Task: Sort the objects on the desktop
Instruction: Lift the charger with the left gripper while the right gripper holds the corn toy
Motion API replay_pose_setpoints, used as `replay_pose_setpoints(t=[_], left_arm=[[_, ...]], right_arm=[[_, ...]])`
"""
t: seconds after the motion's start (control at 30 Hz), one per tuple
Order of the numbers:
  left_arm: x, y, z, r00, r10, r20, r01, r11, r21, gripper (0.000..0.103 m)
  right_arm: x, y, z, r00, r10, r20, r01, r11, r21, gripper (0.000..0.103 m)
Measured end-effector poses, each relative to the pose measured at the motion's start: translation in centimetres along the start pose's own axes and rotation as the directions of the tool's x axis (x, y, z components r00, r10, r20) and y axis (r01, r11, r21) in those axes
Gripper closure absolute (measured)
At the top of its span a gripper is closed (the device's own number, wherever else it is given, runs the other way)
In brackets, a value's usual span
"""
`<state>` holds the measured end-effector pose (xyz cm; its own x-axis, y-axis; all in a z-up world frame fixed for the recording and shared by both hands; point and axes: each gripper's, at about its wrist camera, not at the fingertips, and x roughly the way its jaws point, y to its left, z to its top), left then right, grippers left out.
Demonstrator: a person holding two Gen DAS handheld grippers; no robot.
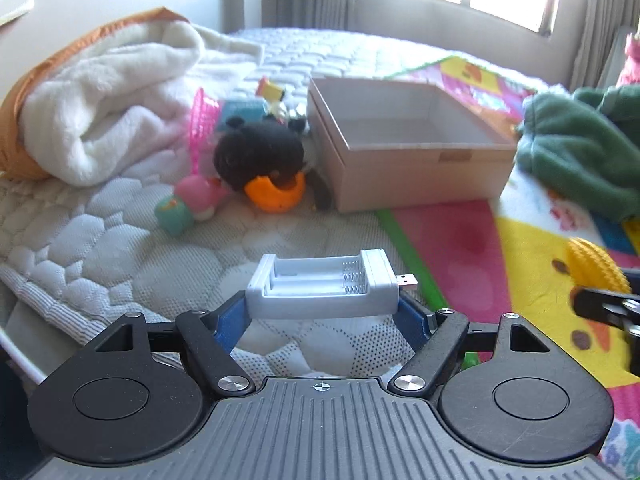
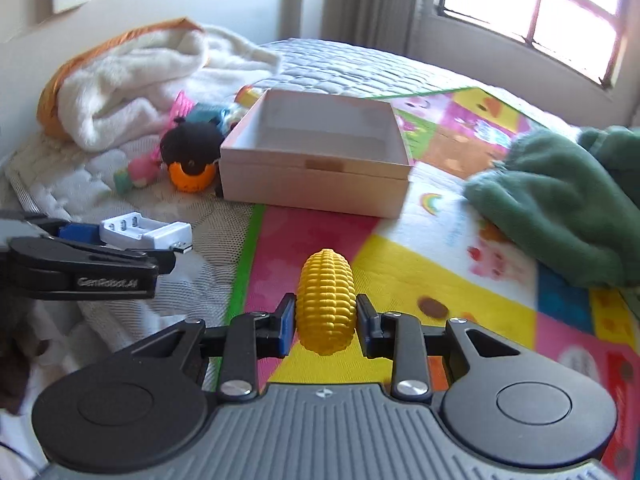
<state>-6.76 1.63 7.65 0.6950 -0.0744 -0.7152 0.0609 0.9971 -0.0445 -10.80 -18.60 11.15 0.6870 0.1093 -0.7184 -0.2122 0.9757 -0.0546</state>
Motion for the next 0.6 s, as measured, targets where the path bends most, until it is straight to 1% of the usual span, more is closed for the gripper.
replay_pose_setpoints(t=[0.1,0.17,0.27,0.37,0.5,0.6], left_arm=[[-0.9,0.9,0.6,1.0,0.01,-0.001,-0.01,0.999,-0.035,0.021],[-1.6,1.4,1.1,1.0,0.018,0.0,-0.018,0.999,-0.043,0.021],[-3.8,1.9,2.0,0.998,0.039,0.047,-0.038,0.999,-0.021,0.021],[-6.6,2.9,3.0,0.995,0.04,0.089,-0.038,0.999,-0.022,0.021],[-10.3,4.8,4.5,0.988,0.04,0.151,-0.031,0.998,-0.06,0.021],[-12.7,5.8,5.7,0.983,0.036,0.178,-0.022,0.996,-0.084,0.021]], right_arm=[[-2.7,0.4,0.8,1.0,0.002,-0.02,-0.002,1.0,0.015,0.073],[-4.3,0.7,1.5,1.0,-0.019,-0.02,0.019,0.999,0.026,0.073],[-6.8,1.0,2.5,1.0,-0.025,0.008,0.025,0.998,0.066,0.073],[-8.7,1.6,3.6,0.999,-0.03,0.027,0.027,0.995,0.094,0.073],[-10.8,3.4,5.5,0.996,-0.039,0.078,0.035,0.998,0.048,0.073],[-11.9,4.0,7.3,0.994,-0.022,0.107,0.016,0.998,0.056,0.073]])
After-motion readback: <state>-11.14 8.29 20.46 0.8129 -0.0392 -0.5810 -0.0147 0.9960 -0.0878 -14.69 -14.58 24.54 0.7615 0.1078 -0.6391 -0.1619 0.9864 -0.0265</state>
